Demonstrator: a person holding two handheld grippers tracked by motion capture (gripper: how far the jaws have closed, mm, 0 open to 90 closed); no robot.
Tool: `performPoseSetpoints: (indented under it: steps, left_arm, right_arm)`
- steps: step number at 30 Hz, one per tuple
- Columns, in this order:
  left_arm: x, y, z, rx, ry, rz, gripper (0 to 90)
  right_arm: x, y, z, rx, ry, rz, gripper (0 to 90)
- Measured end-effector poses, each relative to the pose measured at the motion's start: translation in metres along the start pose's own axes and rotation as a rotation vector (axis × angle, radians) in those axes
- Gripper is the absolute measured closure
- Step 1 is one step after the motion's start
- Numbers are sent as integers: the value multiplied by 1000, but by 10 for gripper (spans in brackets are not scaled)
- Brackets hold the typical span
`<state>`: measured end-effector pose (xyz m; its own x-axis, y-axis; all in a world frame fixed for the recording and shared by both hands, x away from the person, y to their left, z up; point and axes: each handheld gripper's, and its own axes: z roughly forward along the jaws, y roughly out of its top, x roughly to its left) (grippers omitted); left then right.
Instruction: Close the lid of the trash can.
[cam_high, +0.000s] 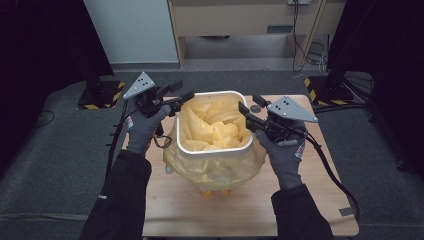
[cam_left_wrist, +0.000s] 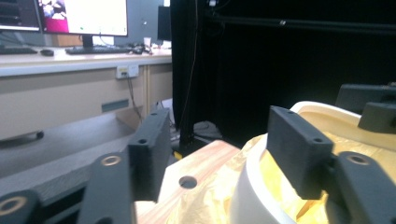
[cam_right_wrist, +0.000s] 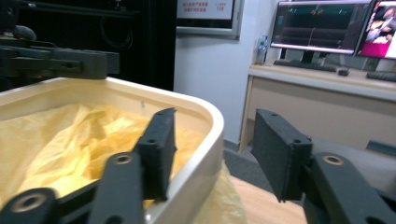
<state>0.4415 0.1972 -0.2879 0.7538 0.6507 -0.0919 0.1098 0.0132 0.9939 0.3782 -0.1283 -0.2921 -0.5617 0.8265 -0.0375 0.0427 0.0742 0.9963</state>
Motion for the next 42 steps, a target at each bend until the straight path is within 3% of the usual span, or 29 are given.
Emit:
performPoseSetpoints:
  steps: [4, 7, 13, 18, 24, 28, 37, 42]
  left_arm:
    - [0, -3, 3, -26, -18, 15, 546]
    - [0, -3, 2, -22, -11, 18, 549]
    - [-4, 2, -9, -10, 25, 32, 456]
    - [-11, 7, -30, -61, 34, 55, 421]
    - [-26, 1, -60, -104, 30, 79, 388]
    - [-37, -8, -77, -112, 33, 107, 364]
    - [-62, -26, -109, -133, 30, 153, 329]
    - [-77, -39, -116, -134, 34, 151, 293]
  right_arm:
    - [2, 2, 0, 28, 9, -7, 542]
    - [3, 2, 1, 28, 7, -17, 538]
    - [3, 4, -2, 16, 16, -38, 483]
    - [-5, 10, -5, -27, 40, -29, 471]
    - [-21, 16, -3, -28, 77, -11, 482]
    - [-33, 19, 6, -21, 118, 2, 494]
    - [-48, 31, 31, 36, 205, -41, 531]
    - [-51, 38, 45, 105, 326, -76, 541]
